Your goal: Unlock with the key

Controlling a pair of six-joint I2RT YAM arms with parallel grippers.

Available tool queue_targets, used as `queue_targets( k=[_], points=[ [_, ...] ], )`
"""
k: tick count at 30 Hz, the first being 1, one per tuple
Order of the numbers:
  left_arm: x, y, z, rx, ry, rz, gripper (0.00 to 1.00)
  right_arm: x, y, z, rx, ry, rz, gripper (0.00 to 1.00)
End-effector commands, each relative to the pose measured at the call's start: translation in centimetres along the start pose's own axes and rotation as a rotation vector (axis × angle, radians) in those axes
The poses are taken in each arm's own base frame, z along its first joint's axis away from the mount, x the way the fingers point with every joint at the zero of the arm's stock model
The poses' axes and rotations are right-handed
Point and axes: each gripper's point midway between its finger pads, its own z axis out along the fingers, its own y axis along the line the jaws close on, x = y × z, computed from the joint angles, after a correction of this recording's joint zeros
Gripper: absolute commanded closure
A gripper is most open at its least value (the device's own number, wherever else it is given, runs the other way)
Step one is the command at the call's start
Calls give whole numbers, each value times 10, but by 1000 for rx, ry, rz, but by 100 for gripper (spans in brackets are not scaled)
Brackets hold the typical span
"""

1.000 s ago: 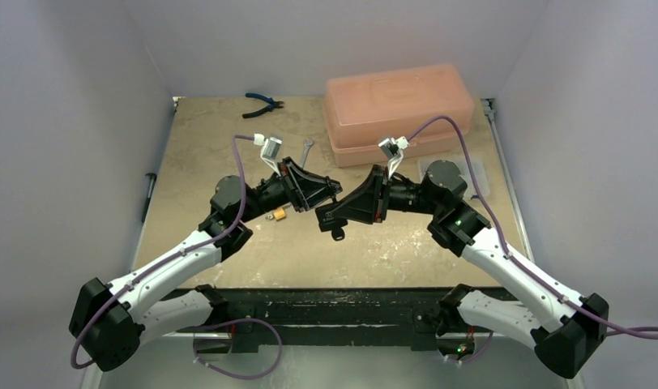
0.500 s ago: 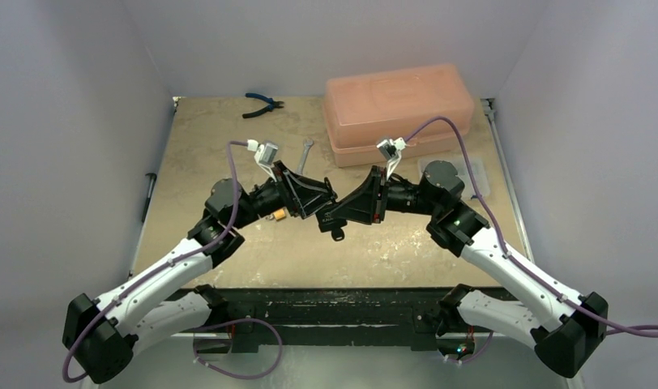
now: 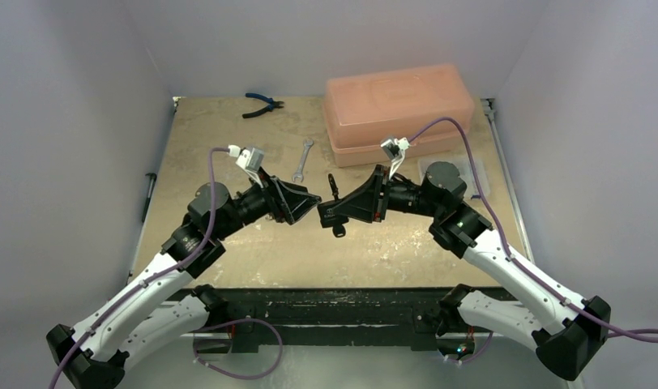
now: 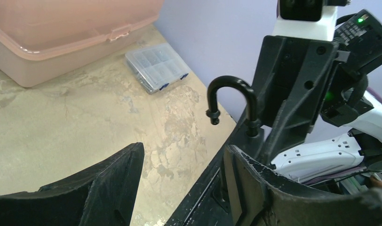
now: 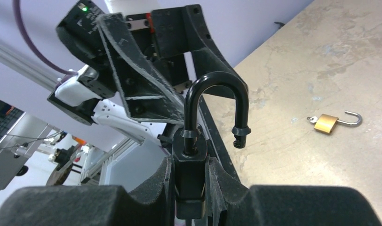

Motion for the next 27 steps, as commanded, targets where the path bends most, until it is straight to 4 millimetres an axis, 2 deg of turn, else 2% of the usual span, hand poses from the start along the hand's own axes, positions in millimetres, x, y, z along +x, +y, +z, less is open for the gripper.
queue_targets(
  k=[1,8,12,27],
  points=[
    [-27,-18,-9,5,-48,22,33,-29,19,-5,-24,-107,-92,100],
    [-45,-43,-6,105,-101,-30,30,-28,14,-2,-13,-98,-83,100],
    [-47,-50,2,156,-99,-52,30,-26,12,0,-13,-90,-79,100],
    [-44,-46,36,192,-83,-82,29,-26,9,3,-15,-81,-82,100]
  ],
)
